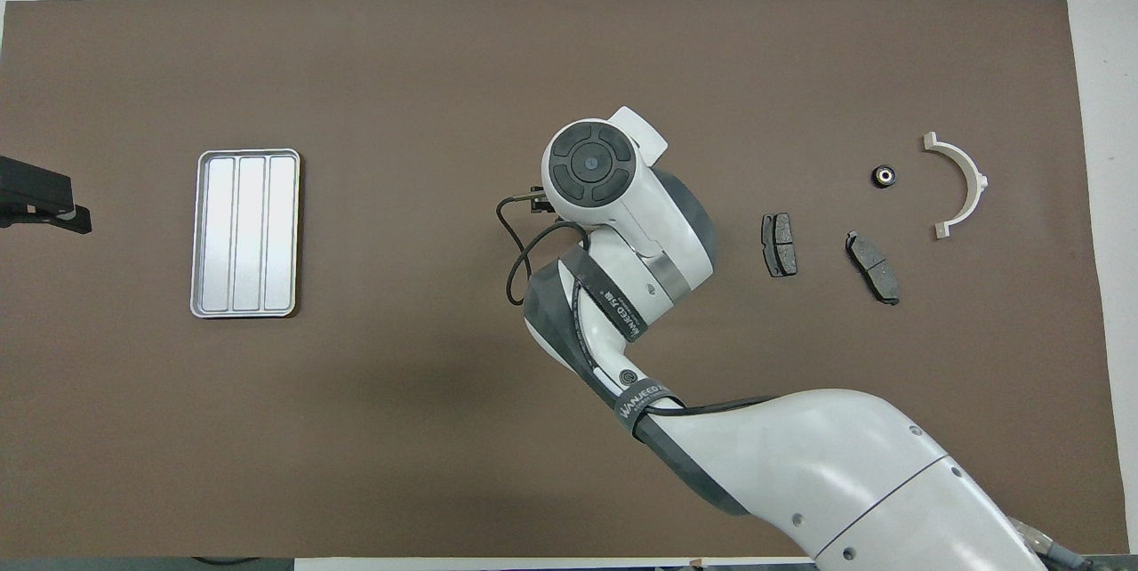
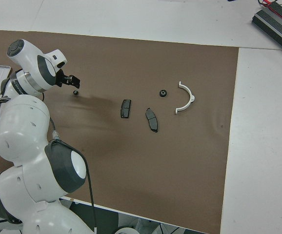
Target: Place bearing gear from tray to pile
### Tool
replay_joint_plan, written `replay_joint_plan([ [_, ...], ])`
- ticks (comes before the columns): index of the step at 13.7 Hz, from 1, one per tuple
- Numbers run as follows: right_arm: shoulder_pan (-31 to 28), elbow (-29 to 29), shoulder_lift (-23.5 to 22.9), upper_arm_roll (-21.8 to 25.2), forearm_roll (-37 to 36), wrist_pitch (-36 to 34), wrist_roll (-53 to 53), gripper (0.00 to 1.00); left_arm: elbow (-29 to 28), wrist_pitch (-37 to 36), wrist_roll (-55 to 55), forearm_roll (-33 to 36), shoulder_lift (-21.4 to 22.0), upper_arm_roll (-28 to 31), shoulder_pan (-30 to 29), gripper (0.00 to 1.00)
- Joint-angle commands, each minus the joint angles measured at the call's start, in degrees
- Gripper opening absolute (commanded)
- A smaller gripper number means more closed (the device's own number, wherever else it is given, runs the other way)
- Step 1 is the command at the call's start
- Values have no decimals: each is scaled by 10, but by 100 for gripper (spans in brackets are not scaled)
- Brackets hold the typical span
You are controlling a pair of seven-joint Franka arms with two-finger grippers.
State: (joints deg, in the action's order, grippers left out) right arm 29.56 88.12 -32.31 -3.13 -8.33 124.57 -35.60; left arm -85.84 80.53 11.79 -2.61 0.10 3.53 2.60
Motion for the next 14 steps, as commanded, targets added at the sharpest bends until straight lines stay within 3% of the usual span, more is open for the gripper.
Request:
replay_joint_plan([
  [1,-4,-1,-12,-3,-5,18,-8,99,-25,21,-30,15,21,-7,-9,100],
  [14,-8,44,-19,-6,8,57,4,99,-30,38,-90,26,23,-10,-8,100],
])
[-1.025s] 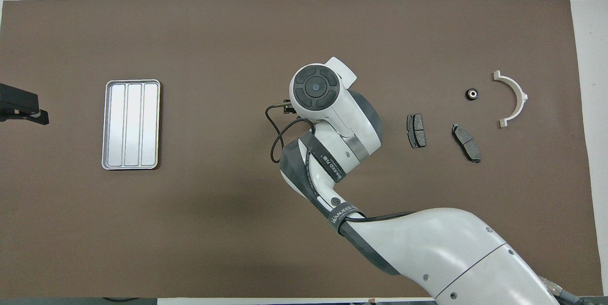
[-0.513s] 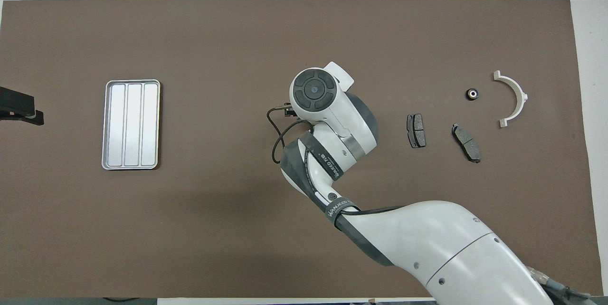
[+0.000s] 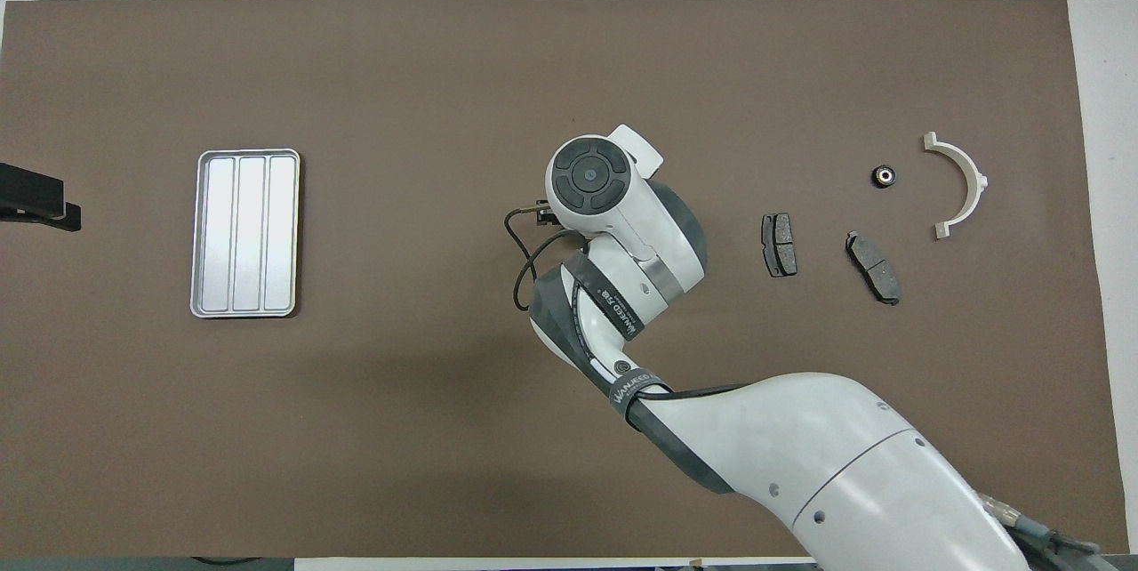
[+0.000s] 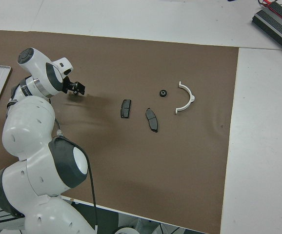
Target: Place bearing gear from tray to pile
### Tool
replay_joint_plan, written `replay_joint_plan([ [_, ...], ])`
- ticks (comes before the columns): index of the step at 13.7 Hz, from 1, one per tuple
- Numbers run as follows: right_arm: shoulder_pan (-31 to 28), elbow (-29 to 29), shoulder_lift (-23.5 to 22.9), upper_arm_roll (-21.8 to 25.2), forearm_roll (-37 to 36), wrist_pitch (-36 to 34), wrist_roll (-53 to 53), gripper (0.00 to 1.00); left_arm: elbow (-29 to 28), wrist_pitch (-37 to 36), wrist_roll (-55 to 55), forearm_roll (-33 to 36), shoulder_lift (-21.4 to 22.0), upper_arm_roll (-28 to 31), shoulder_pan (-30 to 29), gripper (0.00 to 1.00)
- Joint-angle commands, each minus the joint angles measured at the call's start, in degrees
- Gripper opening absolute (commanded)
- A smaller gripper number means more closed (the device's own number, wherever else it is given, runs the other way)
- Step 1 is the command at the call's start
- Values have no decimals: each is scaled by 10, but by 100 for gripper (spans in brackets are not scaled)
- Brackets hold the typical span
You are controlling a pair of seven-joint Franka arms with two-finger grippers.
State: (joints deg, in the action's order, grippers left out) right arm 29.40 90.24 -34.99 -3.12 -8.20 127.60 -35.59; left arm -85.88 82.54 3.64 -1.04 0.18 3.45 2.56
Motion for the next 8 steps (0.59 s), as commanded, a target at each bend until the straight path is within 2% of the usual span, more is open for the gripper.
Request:
replay_joint_plan([
  [1,-7,28,10,-6,9,33,3,98,-30,17,-7,10,22,-9,-7,100],
  [2,-7,33,11,-6,9,36,3,97,-30,17,-8,10,22,-9,-7,100],
  [4,-7,37,12,-5,9,39,3,88,-30,15,-7,10,23,-9,-7,100],
  [6,-6,41,13,-5,9,39,2,67,-30,17,0,10,22,-9,-6,100],
  [8,-6,40,13,-5,10,39,0,34,-31,42,0,10,19,-10,-7,100],
])
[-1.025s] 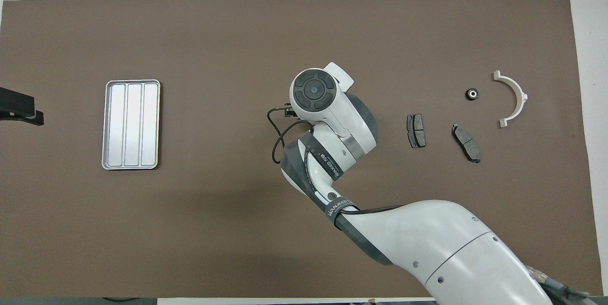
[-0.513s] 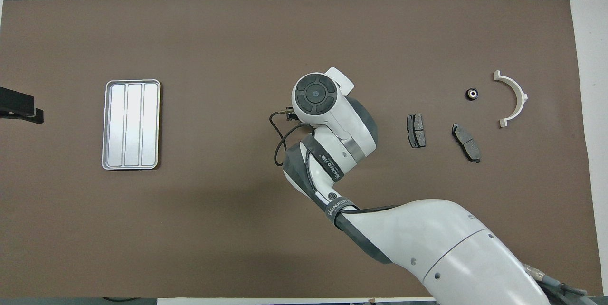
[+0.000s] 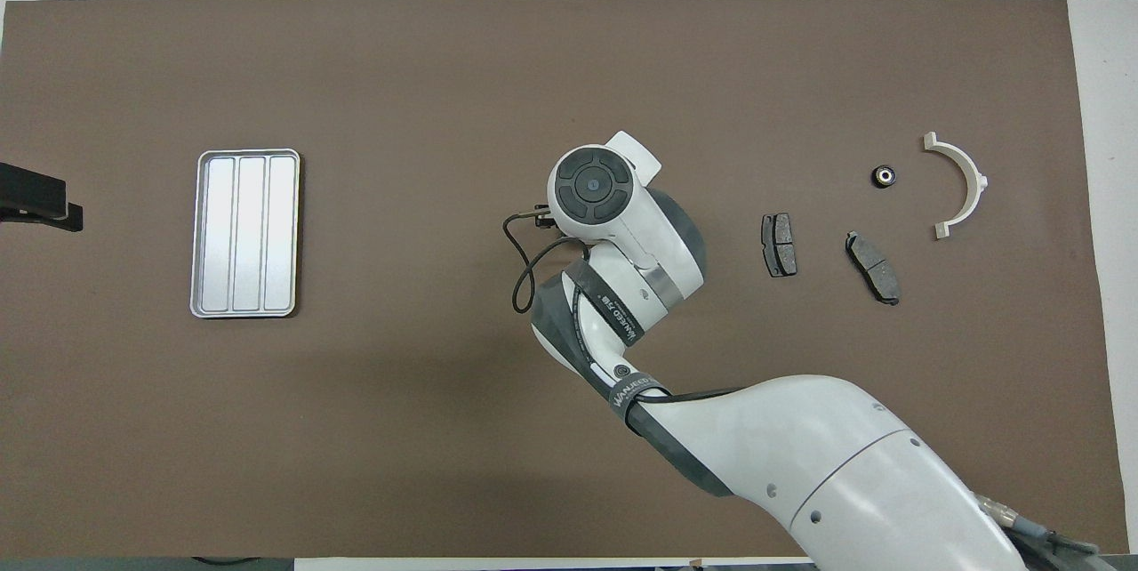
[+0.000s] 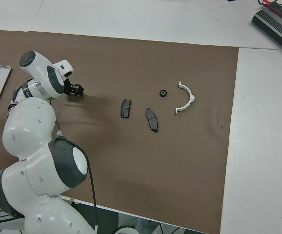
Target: Place bearing gear from tray to pile
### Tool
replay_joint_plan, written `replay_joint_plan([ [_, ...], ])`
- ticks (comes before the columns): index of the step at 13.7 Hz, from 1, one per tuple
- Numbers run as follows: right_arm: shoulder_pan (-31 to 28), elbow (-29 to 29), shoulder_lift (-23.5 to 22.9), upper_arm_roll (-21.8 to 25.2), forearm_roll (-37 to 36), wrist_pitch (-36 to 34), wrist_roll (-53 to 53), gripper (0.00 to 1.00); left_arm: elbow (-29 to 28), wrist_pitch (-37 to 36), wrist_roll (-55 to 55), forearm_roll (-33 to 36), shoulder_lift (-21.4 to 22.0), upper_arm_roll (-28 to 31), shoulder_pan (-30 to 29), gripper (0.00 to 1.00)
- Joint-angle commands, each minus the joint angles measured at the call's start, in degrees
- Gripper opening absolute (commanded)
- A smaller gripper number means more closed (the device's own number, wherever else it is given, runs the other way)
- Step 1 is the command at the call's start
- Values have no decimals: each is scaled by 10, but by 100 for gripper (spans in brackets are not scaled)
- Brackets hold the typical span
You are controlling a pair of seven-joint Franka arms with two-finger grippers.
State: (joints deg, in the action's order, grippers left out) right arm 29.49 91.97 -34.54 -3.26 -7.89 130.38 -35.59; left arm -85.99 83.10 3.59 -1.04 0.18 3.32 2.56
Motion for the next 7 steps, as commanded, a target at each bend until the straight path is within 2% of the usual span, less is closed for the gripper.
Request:
replay_joint_plan([
  [1,-7,22,9,-3,6,10,0,20,-30,38,-1,10,18,-9,-8,100],
  [2,-7,19,9,-3,7,9,0,6,-30,38,-2,10,18,-10,-8,100],
  [3,-8,16,9,-3,6,6,1,0,-30,36,-3,8,16,-10,-8,100],
  [7,-22,-16,9,-2,2,-22,10,0,-41,35,-6,7,14,-10,-8,100],
])
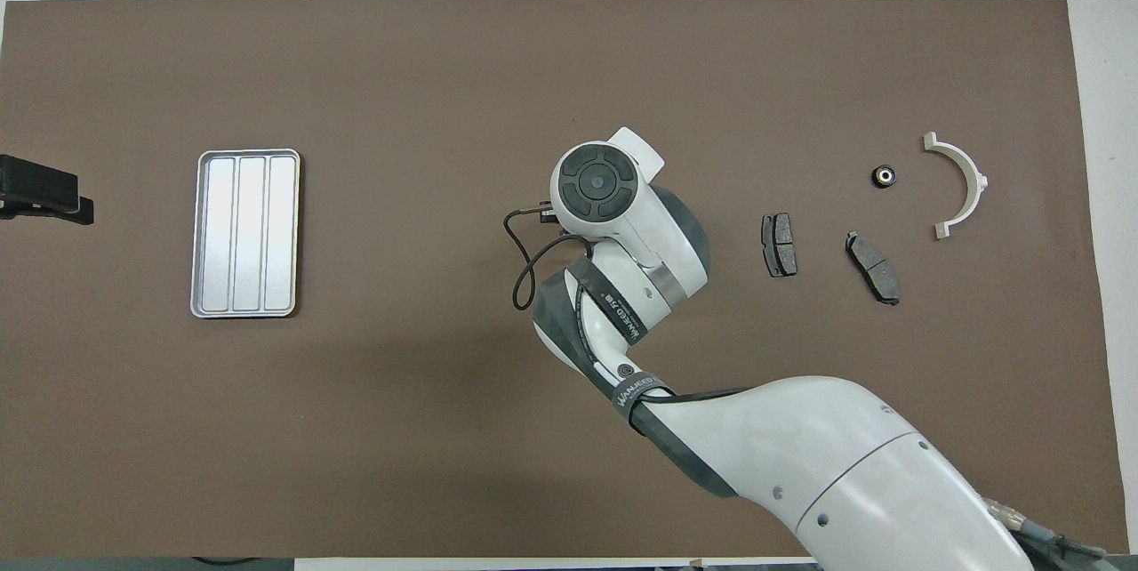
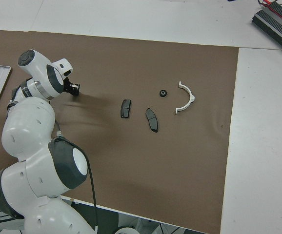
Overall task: Place bearing gear from tray to pile
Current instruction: 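Carry the gear with the right gripper beside the other gear and release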
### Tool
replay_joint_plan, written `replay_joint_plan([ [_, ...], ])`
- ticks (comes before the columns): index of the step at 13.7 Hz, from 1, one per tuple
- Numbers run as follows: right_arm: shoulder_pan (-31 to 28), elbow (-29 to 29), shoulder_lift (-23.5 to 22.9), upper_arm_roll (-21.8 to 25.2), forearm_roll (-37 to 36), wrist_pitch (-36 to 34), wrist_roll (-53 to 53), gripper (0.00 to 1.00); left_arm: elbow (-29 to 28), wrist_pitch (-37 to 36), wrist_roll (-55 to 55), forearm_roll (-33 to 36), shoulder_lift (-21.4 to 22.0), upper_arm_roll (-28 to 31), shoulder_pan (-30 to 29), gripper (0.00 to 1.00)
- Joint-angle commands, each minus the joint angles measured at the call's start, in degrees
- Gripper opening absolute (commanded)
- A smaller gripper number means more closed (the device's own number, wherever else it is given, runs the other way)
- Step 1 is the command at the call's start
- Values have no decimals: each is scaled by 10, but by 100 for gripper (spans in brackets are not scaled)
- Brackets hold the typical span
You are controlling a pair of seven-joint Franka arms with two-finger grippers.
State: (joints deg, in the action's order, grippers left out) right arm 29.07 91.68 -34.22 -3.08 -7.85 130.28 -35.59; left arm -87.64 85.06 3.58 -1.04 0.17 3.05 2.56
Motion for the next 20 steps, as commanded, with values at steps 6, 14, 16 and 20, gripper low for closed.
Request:
replay_joint_plan([
  [6,-141,-52,41,-5,6,-72,191,0,-30,14,-7,9,15,-26,-9,100],
  [14,-278,61,75,-5,9,4,410,0,-30,11,-7,8,16,-37,-8,100],
  [16,-280,107,91,-5,11,32,410,0,-30,11,-7,8,16,-37,-7,100],
  [20,-276,145,107,-5,12,32,406,0,-32,13,-4,8,17,-37,-5,100],
])
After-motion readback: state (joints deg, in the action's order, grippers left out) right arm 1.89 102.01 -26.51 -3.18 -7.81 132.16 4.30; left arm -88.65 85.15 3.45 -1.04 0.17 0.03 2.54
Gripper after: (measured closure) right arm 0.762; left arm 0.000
